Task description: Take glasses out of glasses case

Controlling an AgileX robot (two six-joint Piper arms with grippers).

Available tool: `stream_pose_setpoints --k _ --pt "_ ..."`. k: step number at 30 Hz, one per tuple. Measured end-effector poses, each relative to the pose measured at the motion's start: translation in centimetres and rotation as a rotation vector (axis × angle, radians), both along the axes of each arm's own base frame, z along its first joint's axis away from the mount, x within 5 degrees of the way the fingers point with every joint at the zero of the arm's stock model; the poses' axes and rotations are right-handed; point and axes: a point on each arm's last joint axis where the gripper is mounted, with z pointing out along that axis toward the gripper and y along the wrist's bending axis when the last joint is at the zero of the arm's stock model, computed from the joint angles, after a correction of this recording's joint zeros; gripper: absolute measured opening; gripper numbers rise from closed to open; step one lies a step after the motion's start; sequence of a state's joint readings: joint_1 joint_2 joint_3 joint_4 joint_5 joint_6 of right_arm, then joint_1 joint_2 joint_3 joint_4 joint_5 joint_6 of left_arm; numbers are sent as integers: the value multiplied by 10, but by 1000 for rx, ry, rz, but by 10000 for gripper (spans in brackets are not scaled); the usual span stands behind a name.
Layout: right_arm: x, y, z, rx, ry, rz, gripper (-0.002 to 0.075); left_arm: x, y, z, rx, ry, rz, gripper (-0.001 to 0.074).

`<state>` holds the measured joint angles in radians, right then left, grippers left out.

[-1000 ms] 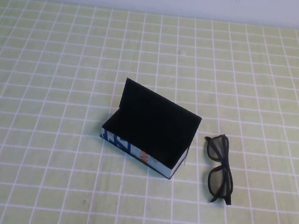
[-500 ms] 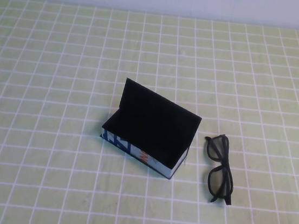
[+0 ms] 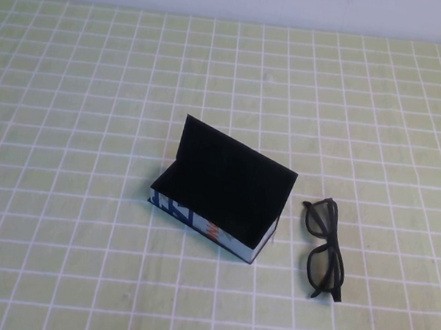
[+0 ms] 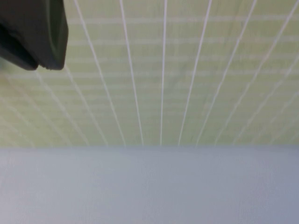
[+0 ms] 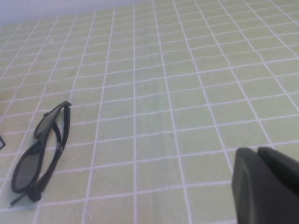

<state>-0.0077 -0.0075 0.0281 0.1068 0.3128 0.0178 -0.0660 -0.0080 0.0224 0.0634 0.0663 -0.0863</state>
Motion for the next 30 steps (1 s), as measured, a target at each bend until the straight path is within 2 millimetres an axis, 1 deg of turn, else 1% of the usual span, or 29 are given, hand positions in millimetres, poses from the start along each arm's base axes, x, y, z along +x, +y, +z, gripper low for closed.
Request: stream_pose_setpoints --k 4,7,30 --pt "0 0 0 0 2 0 -18 -1 1 -17 12 189 12 -4" --pt "0 0 0 0 2 0 -18 -3 2 -25 17 271 17 -4" --pt "0 0 0 0 0 0 -18 -4 2 -26 21 288 18 -4"
